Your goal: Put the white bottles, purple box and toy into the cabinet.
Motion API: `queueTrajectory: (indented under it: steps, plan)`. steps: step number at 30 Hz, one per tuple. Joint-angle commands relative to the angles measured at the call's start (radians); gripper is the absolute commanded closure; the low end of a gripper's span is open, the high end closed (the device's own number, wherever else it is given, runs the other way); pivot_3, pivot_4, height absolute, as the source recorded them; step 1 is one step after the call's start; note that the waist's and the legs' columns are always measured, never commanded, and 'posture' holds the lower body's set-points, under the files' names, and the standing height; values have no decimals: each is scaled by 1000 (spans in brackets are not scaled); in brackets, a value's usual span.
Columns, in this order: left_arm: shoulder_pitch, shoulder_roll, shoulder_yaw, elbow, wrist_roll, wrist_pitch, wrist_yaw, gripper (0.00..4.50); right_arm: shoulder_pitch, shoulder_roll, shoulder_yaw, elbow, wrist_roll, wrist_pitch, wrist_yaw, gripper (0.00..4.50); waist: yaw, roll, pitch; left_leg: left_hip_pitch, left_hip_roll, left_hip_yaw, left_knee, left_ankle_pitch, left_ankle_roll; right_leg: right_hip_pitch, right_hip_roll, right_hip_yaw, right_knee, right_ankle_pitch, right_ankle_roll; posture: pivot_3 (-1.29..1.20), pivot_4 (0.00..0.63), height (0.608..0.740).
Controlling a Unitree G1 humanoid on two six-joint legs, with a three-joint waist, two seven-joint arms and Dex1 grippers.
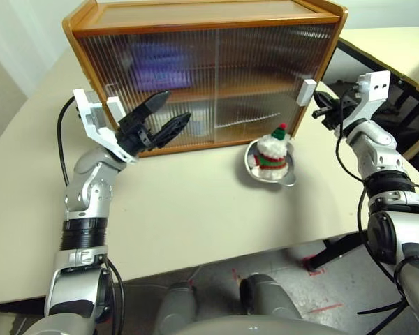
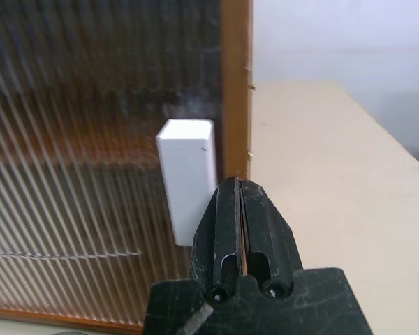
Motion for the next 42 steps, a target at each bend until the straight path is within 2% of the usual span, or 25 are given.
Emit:
queueTrajectory:
  steps: [1, 9, 24, 34, 42]
  plan:
    - [6, -5, 4, -21, 9, -4, 10, 0, -21, 24, 17, 15, -16, -13, 18, 4460, -2, 0, 0, 0, 0, 0, 0, 0, 0, 0, 0, 0, 0, 0, 0, 77, 0, 740]
    - [7, -8, 8, -29, 6, -2, 22, 0, -29, 66, 47, 2, -27, 9, 86, 4460, 5, 1, 0, 1, 0, 0, 0, 1, 1, 0, 0, 0, 0, 1, 0, 80, 0, 740]
    - [24, -28, 6, -33, 9, -13, 27, 0, -30, 180, 159, -234, -43, 208, 104, 4460, 8, 1, 0, -1, 3, 0, 0, 1, 1, -2, 0, -1, 1, 1, 0, 87, 0, 740]
    - [33, -36, 8, -36, 10, -18, 29, 0, -43, 264, 211, -278, -38, 262, 137, 4460, 7, 1, 0, -1, 3, 0, 0, 1, 1, -3, 0, -1, 0, 1, 0, 95, 0, 740]
    - [44, -55, -1, -38, 13, -26, 34, 0, -35, 269, 220, -271, -50, 258, 148, 4460, 7, 1, 0, -2, 4, 1, 0, 1, 1, -3, 0, -2, 0, 1, 0, 81, 0, 740]
